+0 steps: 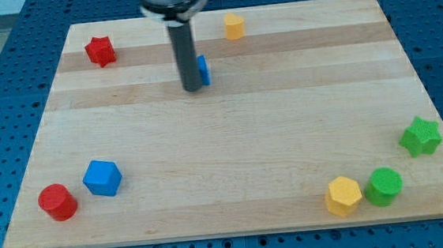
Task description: Move the blue triangle left a bit
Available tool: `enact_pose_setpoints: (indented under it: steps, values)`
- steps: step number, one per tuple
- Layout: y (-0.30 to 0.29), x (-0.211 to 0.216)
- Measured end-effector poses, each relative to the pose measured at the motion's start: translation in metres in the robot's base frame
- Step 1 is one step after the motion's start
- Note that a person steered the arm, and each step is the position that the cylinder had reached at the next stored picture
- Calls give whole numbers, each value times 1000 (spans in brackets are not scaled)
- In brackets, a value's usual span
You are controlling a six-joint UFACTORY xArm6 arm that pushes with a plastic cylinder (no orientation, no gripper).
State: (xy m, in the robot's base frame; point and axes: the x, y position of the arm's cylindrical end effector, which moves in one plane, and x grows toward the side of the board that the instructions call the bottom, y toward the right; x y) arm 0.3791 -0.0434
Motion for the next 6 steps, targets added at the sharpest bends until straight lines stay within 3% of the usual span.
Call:
enact_pose_setpoints:
  steps: [1,4,5,6]
  values:
    - [21,-1]
    - [-17,58]
    - [-33,4]
    - [-33,-17]
